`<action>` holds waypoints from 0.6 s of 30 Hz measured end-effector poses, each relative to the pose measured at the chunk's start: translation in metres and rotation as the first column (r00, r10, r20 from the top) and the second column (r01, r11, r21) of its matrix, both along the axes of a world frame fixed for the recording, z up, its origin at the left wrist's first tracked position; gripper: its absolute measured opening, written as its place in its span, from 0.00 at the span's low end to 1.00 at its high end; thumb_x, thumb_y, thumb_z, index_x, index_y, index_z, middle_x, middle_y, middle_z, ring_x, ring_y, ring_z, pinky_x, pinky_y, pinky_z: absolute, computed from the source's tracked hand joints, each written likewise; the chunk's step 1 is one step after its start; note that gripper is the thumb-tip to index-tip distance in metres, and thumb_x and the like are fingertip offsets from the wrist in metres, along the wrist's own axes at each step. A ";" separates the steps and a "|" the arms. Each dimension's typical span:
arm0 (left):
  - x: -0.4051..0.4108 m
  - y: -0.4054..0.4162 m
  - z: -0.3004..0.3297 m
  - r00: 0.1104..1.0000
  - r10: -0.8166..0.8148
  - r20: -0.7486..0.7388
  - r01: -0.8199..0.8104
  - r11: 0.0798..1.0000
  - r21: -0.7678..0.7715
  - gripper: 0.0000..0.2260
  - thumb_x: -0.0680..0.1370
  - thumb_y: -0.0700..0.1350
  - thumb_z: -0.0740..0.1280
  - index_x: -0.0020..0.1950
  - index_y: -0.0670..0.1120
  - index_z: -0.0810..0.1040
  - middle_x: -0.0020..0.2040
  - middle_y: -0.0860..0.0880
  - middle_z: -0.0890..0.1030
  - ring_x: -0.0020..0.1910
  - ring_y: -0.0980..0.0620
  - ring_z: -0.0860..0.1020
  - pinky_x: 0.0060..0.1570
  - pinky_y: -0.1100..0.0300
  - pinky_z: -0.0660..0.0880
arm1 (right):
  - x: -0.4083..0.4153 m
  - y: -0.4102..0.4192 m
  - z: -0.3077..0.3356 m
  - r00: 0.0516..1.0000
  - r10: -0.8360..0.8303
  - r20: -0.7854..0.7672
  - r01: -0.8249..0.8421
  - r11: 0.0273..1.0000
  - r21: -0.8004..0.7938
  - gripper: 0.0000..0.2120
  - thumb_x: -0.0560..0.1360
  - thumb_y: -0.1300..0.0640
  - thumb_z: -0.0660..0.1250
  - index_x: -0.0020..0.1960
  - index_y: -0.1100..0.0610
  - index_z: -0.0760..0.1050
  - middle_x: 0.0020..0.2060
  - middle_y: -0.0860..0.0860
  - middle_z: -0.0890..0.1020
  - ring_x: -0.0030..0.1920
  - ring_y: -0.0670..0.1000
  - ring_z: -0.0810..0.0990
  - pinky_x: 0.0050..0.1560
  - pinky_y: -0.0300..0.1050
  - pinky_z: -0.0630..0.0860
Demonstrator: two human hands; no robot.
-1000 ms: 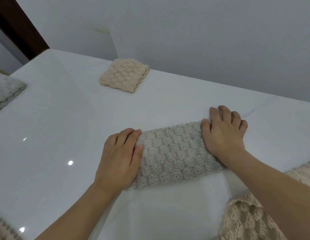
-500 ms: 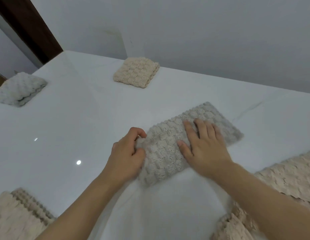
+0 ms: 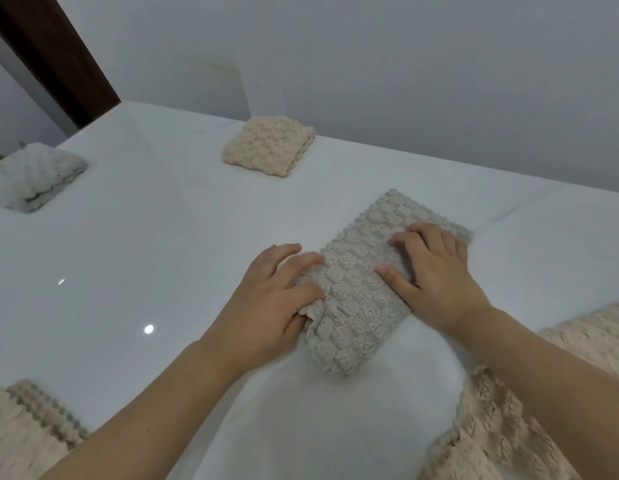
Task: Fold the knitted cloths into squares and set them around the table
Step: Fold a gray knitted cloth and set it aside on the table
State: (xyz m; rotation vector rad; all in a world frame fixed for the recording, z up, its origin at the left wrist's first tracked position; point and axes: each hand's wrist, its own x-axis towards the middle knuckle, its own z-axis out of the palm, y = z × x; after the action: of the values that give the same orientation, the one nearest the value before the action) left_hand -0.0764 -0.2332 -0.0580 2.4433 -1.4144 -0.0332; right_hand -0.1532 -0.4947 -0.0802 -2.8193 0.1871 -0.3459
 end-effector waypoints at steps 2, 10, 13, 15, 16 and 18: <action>-0.003 0.001 0.002 0.998 -0.067 0.021 0.066 0.998 0.022 0.17 0.70 0.45 0.57 0.53 0.52 0.82 0.60 0.56 0.80 0.68 0.49 0.71 0.75 0.44 0.55 | -0.001 -0.001 -0.002 1.000 0.025 0.017 -0.025 1.000 0.016 0.19 0.77 0.36 0.55 0.57 0.48 0.71 0.54 0.45 0.70 0.58 0.51 0.68 0.63 0.45 0.58; -0.018 0.009 0.012 0.970 -0.013 -0.245 0.009 1.000 -0.017 0.15 0.76 0.48 0.56 0.55 0.53 0.80 0.47 0.56 0.81 0.50 0.56 0.76 0.63 0.57 0.68 | -0.008 0.016 -0.002 0.988 0.133 -0.082 -0.125 0.988 0.089 0.26 0.75 0.36 0.52 0.65 0.50 0.70 0.61 0.48 0.69 0.64 0.50 0.64 0.68 0.42 0.56; -0.010 -0.002 0.018 0.889 0.121 -0.441 -0.153 0.988 -0.037 0.06 0.81 0.50 0.61 0.51 0.51 0.77 0.41 0.55 0.79 0.40 0.57 0.74 0.41 0.63 0.69 | -0.010 0.023 0.002 0.983 0.138 -0.122 -0.134 0.990 0.042 0.26 0.78 0.40 0.51 0.69 0.53 0.67 0.63 0.50 0.67 0.65 0.48 0.59 0.71 0.44 0.52; 0.001 -0.005 0.020 0.813 0.155 -0.561 -0.221 0.974 -0.051 0.07 0.80 0.48 0.66 0.44 0.47 0.74 0.34 0.56 0.74 0.33 0.56 0.70 0.34 0.61 0.64 | -0.010 0.024 0.007 0.972 0.146 -0.186 -0.143 0.989 0.031 0.27 0.79 0.39 0.49 0.72 0.51 0.65 0.66 0.49 0.65 0.69 0.50 0.60 0.73 0.46 0.51; 0.005 -0.005 0.020 0.771 0.154 -0.618 -0.230 0.972 -0.045 0.10 0.79 0.47 0.68 0.41 0.47 0.73 0.32 0.57 0.71 0.32 0.57 0.68 0.33 0.61 0.63 | -0.009 0.025 0.010 0.963 0.139 -0.229 -0.133 0.990 0.045 0.25 0.80 0.40 0.51 0.73 0.49 0.64 0.68 0.49 0.64 0.71 0.51 0.59 0.74 0.46 0.52; 0.011 -0.004 0.022 0.732 0.125 -0.670 -0.198 0.980 -0.034 0.11 0.79 0.46 0.69 0.37 0.49 0.73 0.30 0.58 0.70 0.31 0.57 0.68 0.33 0.61 0.63 | -0.009 0.029 0.016 0.948 0.124 -0.293 -0.091 0.988 0.122 0.22 0.80 0.44 0.57 0.73 0.46 0.65 0.72 0.47 0.62 0.73 0.52 0.58 0.74 0.46 0.53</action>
State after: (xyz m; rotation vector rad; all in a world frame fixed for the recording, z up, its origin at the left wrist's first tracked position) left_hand -0.0653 -0.2377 -0.0362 2.1172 -0.8464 -0.7083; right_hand -0.1626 -0.4659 -0.0639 -2.7462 0.1107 0.1172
